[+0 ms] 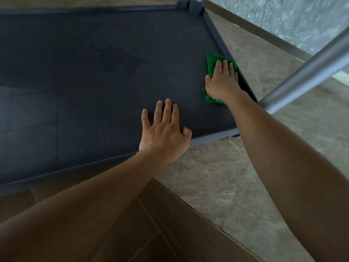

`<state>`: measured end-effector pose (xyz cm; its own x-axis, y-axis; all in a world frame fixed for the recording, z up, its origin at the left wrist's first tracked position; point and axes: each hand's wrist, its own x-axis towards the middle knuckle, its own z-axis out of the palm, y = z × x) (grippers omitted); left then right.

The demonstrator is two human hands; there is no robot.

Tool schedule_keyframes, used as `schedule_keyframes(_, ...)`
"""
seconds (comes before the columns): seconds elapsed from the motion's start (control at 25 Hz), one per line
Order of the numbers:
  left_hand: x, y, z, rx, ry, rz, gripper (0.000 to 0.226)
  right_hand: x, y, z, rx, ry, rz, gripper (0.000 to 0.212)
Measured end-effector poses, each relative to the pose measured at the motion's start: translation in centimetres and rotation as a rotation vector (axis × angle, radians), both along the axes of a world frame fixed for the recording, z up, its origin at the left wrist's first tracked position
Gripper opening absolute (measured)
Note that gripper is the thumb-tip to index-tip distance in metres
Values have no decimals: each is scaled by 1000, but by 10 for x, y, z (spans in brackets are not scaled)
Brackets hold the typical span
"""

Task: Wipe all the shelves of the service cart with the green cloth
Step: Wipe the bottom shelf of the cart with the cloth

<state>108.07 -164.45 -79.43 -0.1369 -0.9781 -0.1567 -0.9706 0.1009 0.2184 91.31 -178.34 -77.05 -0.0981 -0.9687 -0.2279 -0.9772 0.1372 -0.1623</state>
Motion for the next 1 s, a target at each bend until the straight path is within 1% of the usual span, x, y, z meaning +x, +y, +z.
schedule_keyframes(0.12,0,-1,2,-3,-1,12,69,4,9,-1,-17,-30,-39,62)
schedule_keyframes(0.28,-1,0,3,-1,12,15,68,1,56,-8,-56,-39,-67,62)
schedule_keyframes(0.4,1,-1,5,11,20,17,68,1,78,-10,-68,-30,77,59)
schedule_keyframes(0.52,2,-1,9,62,63,14,67,12,83,-9,-17,-53,313,58)
schedule_keyframes(0.6,6,-3,13,88,125,7,67,25,86,-11,-16,-65,475,57)
schedule_keyframes(0.68,22,-5,16,91,148,-12,66,33,87,-13,-34,-78,584,57)
schedule_keyframes(0.76,50,0,15,58,47,-49,67,35,86,-14,-45,-89,641,57)
schedule_keyframes(0.84,76,11,12,35,-29,-20,68,38,83,-14,-47,-81,677,57)
schedule_keyframes(0.92,85,19,10,50,10,31,68,48,77,-15,-61,-36,695,57)
schedule_keyframes(1.0,81,20,8,48,38,37,69,66,64,-15,-77,-4,683,57)
